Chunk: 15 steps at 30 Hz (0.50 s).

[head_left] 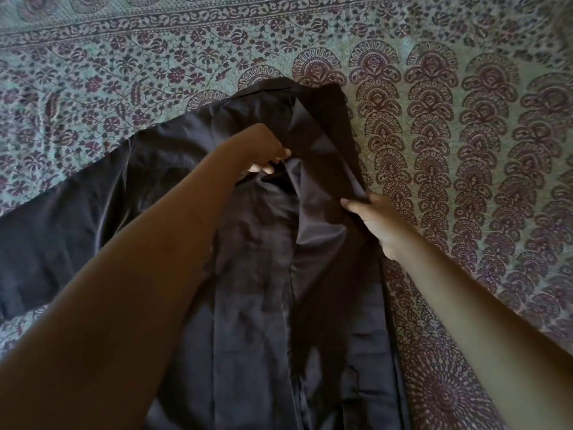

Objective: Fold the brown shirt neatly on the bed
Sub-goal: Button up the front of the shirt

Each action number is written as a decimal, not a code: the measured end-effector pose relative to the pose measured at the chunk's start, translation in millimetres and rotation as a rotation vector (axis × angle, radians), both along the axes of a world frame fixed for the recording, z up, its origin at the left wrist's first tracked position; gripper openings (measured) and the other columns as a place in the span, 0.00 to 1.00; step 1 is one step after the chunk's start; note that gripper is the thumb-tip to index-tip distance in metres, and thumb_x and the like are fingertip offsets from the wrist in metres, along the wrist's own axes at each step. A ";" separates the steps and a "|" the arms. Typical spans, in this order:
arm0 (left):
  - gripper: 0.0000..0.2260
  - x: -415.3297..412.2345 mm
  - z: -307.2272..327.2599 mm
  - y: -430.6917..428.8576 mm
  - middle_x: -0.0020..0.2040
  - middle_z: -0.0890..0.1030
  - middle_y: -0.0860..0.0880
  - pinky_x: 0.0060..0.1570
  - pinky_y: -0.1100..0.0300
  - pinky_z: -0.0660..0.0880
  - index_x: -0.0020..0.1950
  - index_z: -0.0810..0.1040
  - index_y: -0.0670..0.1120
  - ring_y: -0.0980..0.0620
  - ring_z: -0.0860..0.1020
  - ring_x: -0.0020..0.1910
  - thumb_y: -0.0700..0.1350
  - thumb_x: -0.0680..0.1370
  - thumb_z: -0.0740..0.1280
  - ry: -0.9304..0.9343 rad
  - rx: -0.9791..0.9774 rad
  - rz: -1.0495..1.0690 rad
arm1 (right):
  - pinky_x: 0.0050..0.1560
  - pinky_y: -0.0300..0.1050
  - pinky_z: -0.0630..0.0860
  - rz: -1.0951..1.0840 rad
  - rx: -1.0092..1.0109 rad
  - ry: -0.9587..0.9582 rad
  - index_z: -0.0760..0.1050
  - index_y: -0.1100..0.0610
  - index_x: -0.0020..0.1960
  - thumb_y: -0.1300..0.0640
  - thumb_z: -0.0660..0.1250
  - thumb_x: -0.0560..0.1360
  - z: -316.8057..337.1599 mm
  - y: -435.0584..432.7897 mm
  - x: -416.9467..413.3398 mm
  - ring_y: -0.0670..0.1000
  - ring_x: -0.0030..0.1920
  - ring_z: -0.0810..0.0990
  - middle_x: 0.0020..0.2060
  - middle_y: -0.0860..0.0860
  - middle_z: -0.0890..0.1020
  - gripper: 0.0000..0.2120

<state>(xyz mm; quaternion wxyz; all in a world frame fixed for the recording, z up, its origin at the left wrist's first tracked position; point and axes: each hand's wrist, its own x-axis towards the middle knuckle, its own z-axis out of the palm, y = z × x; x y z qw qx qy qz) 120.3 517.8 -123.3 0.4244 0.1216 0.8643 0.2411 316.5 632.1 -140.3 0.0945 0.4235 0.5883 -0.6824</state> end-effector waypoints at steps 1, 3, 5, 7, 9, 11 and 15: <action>0.10 2.1 -0.3 -0.1 0.25 0.79 0.54 0.29 0.67 0.76 0.40 0.78 0.40 0.56 0.81 0.28 0.45 0.78 0.64 0.034 -0.038 -0.064 | 0.40 0.40 0.76 0.018 0.116 0.011 0.78 0.58 0.52 0.59 0.65 0.76 -1.1 -0.5 -1.1 0.49 0.39 0.80 0.38 0.50 0.81 0.07; 0.10 6.9 -6.6 -0.7 0.34 0.84 0.51 0.48 0.55 0.80 0.46 0.81 0.40 0.47 0.83 0.42 0.46 0.77 0.65 0.218 -0.061 -0.067 | 0.40 0.41 0.74 0.055 0.282 0.014 0.78 0.60 0.48 0.59 0.64 0.75 -3.0 -2.8 -0.4 0.53 0.41 0.81 0.38 0.53 0.82 0.06; 0.10 14.9 -10.9 -4.1 0.41 0.84 0.44 0.47 0.52 0.80 0.41 0.81 0.42 0.48 0.83 0.38 0.46 0.75 0.65 0.319 -0.006 0.071 | 0.40 0.42 0.73 0.032 0.338 0.000 0.79 0.59 0.46 0.57 0.66 0.74 -3.5 -3.6 2.7 0.56 0.42 0.81 0.39 0.57 0.83 0.06; 0.12 25.7 -12.7 -11.4 0.35 0.81 0.46 0.33 0.61 0.77 0.34 0.78 0.45 0.57 0.78 0.23 0.45 0.76 0.64 0.243 0.058 0.122 | 0.38 0.39 0.76 0.000 0.235 0.039 0.79 0.54 0.45 0.56 0.69 0.73 0.6 -2.5 6.3 0.50 0.40 0.81 0.39 0.53 0.83 0.03; 0.12 36.5 -13.9 -18.3 0.34 0.79 0.47 0.23 0.67 0.71 0.33 0.75 0.47 0.61 0.74 0.18 0.41 0.78 0.63 0.057 0.116 0.119 | 0.35 0.32 0.78 0.014 0.112 0.059 0.79 0.53 0.48 0.57 0.72 0.70 4.5 -1.6 9.9 0.44 0.39 0.81 0.39 0.48 0.83 0.07; 0.11 45.8 -9.1 -24.8 0.35 0.79 0.48 0.22 0.69 0.73 0.36 0.75 0.47 0.59 0.76 0.23 0.36 0.77 0.63 -0.114 0.140 0.142 | 0.39 0.34 0.78 0.005 0.056 0.047 0.79 0.55 0.50 0.61 0.72 0.69 4.1 -0.3 12.3 0.46 0.41 0.81 0.40 0.49 0.83 0.09; 0.07 59.0 -1.4 -33.7 0.40 0.78 0.49 0.41 0.63 0.74 0.40 0.76 0.47 0.55 0.75 0.37 0.37 0.77 0.65 -0.339 0.252 0.215 | 0.49 0.47 0.73 -0.053 -0.027 -0.039 0.75 0.54 0.42 0.70 0.62 0.71 2.3 -3.5 11.3 0.54 0.46 0.77 0.39 0.52 0.79 0.12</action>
